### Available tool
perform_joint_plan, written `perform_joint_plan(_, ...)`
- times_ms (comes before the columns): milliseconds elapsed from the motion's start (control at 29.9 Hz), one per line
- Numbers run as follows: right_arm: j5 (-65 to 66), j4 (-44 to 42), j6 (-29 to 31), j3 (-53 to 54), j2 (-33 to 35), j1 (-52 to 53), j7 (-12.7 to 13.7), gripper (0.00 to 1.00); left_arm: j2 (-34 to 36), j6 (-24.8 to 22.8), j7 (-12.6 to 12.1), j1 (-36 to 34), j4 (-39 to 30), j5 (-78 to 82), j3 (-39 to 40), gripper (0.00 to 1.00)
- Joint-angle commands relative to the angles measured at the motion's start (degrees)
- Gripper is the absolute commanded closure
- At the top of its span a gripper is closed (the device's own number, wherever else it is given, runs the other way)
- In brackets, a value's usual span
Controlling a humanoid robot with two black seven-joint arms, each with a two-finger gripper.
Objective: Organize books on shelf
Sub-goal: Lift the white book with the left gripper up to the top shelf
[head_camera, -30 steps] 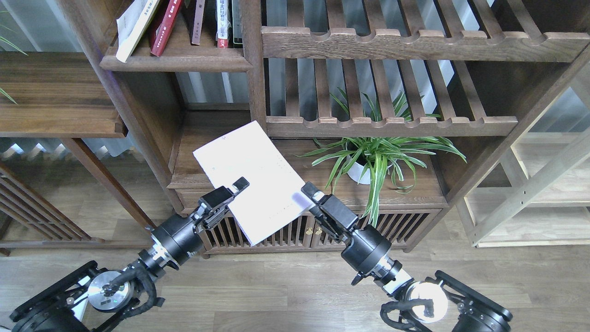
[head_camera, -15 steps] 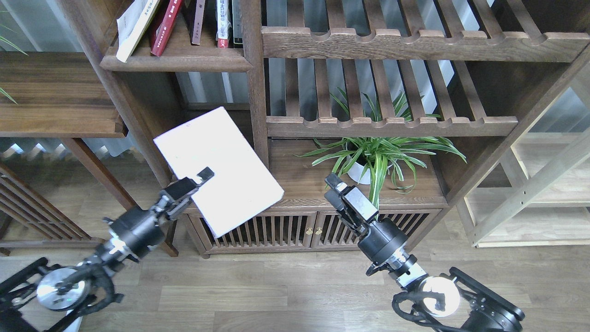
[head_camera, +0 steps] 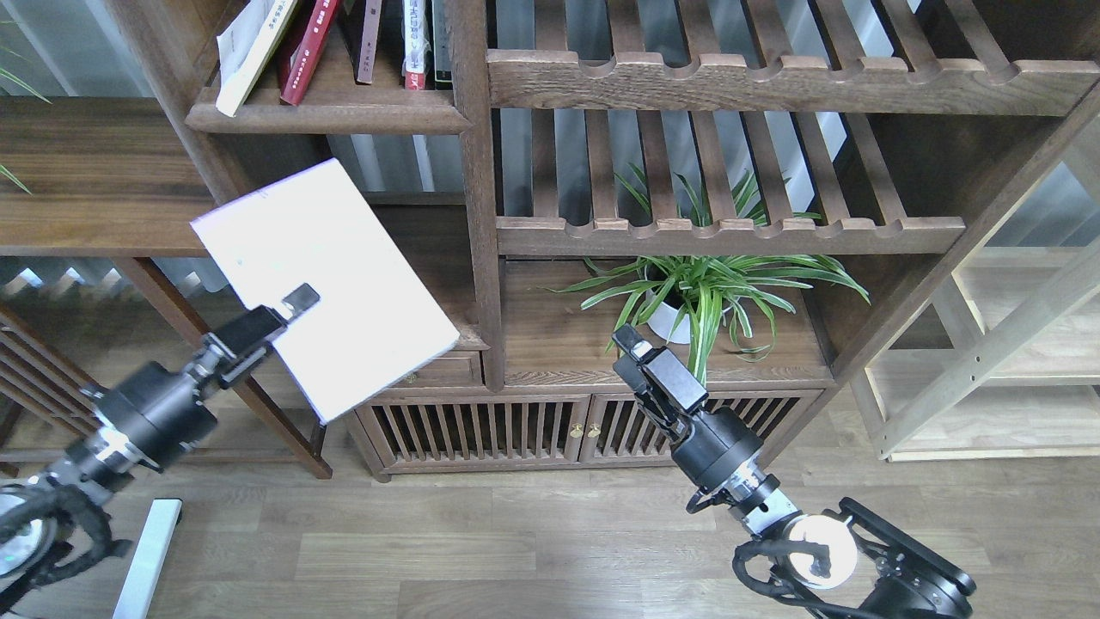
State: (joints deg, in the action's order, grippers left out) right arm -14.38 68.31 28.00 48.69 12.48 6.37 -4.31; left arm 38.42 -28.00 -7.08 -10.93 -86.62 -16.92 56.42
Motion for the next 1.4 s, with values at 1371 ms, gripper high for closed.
perform_joint_plan(1371,2.5,-3.5,0.0,-0.9,-5.3,1.1,0.1,0.01,32.3,0.0,-7.0,-0.7,2.2,1.5,17.3,1.0)
